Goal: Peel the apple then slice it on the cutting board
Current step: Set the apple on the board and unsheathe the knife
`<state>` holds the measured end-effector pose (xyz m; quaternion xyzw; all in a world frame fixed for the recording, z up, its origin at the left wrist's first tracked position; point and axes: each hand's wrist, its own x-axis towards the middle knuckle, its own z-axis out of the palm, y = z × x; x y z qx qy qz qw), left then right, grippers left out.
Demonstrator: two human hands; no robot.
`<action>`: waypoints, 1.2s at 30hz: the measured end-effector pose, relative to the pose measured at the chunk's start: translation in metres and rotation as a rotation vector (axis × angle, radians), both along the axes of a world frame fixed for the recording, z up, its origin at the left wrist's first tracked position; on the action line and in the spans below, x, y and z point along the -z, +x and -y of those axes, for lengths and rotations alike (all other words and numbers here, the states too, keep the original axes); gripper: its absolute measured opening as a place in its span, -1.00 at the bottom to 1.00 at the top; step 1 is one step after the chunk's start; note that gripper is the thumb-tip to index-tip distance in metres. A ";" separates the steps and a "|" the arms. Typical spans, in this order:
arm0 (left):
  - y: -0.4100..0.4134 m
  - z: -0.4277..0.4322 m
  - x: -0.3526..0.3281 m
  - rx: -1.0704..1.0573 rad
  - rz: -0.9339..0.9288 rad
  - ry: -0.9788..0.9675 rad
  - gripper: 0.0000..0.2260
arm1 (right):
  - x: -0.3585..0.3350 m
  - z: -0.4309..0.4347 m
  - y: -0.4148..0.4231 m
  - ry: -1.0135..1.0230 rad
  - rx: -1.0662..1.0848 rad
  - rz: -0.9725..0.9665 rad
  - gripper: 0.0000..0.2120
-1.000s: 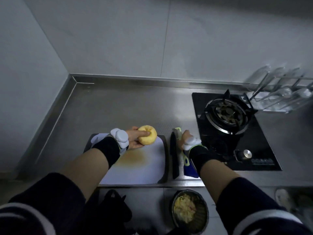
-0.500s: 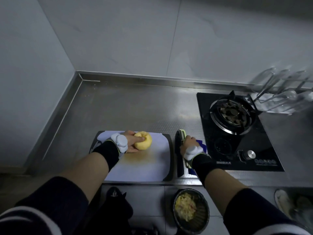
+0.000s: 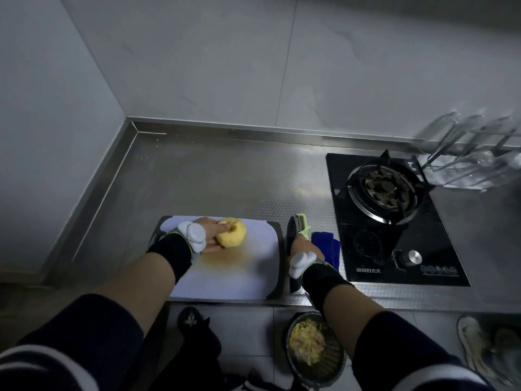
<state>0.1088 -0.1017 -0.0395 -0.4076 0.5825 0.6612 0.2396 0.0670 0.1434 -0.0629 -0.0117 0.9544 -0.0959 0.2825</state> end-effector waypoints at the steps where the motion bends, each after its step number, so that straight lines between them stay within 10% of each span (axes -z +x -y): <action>1: 0.000 -0.001 -0.002 0.003 -0.002 -0.010 -0.56 | -0.001 -0.001 0.000 -0.010 0.008 -0.007 -0.65; 12: -0.024 0.010 -0.028 0.188 -0.169 -0.378 -0.83 | -0.033 0.020 -0.025 -0.101 -0.022 0.072 -0.77; 21: -0.069 0.015 -0.043 -0.015 -0.329 0.122 -0.83 | -0.086 0.095 -0.072 -0.421 -0.226 0.015 -0.94; 36: -0.092 0.043 0.038 -0.230 -0.625 0.197 -0.97 | -0.025 0.139 -0.091 -0.388 -0.371 -0.164 -0.81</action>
